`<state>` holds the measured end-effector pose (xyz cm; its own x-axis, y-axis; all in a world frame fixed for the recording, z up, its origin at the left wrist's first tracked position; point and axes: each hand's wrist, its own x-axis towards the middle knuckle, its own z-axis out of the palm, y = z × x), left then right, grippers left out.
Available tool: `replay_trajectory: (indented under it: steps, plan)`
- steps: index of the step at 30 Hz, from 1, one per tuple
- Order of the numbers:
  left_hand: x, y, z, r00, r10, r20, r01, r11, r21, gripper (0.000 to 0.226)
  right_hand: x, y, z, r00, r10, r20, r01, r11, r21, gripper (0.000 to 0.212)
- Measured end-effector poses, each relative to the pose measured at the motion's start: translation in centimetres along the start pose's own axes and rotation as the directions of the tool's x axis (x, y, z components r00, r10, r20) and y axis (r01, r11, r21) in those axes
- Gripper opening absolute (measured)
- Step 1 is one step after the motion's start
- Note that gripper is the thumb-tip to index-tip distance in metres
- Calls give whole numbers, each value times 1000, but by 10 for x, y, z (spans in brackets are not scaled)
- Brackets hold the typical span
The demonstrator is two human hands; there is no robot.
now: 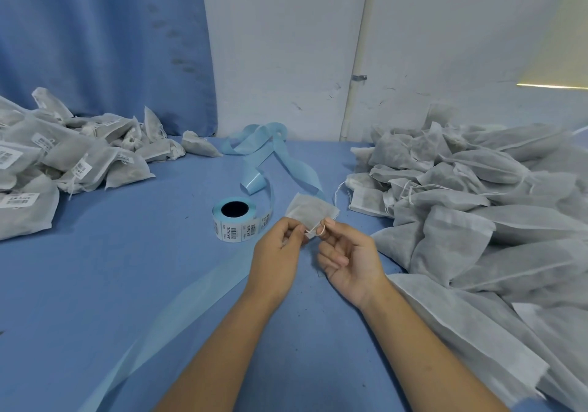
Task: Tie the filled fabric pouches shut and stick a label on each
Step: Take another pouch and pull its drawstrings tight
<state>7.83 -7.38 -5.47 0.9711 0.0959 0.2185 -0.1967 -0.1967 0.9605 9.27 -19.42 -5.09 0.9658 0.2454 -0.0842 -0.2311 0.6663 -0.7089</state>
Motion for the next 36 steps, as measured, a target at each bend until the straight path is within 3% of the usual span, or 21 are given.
replay_trajectory:
  steps: [3,7,11,15,20,22,25,28,32,36]
  plan:
    - [0,-1,-6,1000,25,5,-25,997,68,24,-1,0,1,1000,-2,27,3,1000,-11,14]
    - [2,-7,-10,991,136,10,-132,932,337,39,-3,1,3,990,29,135,-34,999,33,8]
    - [7,-14,-11,943,310,120,-330,830,449,41,-5,1,6,973,45,225,-51,998,22,38]
    - [9,-15,-12,900,423,101,-416,769,484,42,-8,0,7,959,39,279,-55,997,52,38]
    - [9,-14,-13,880,470,-72,-401,814,421,24,-11,-5,8,933,12,360,-47,995,88,34]
    - [9,-9,-12,891,418,-176,-361,889,280,27,-12,-7,8,939,-3,343,-26,996,81,34]
    - [9,4,-11,885,307,-351,-313,949,39,34,-11,-8,13,966,-38,257,32,999,29,30]
    - [9,16,-11,843,263,-468,-341,936,-88,36,-9,-8,22,985,-151,81,163,972,-169,20]
    - [13,24,-14,829,204,-520,-341,922,-182,41,-8,-1,28,957,-277,-80,216,874,-436,16]
    - [15,27,-16,848,201,-490,-342,914,-217,40,-6,3,29,963,-228,-143,157,908,-388,7]
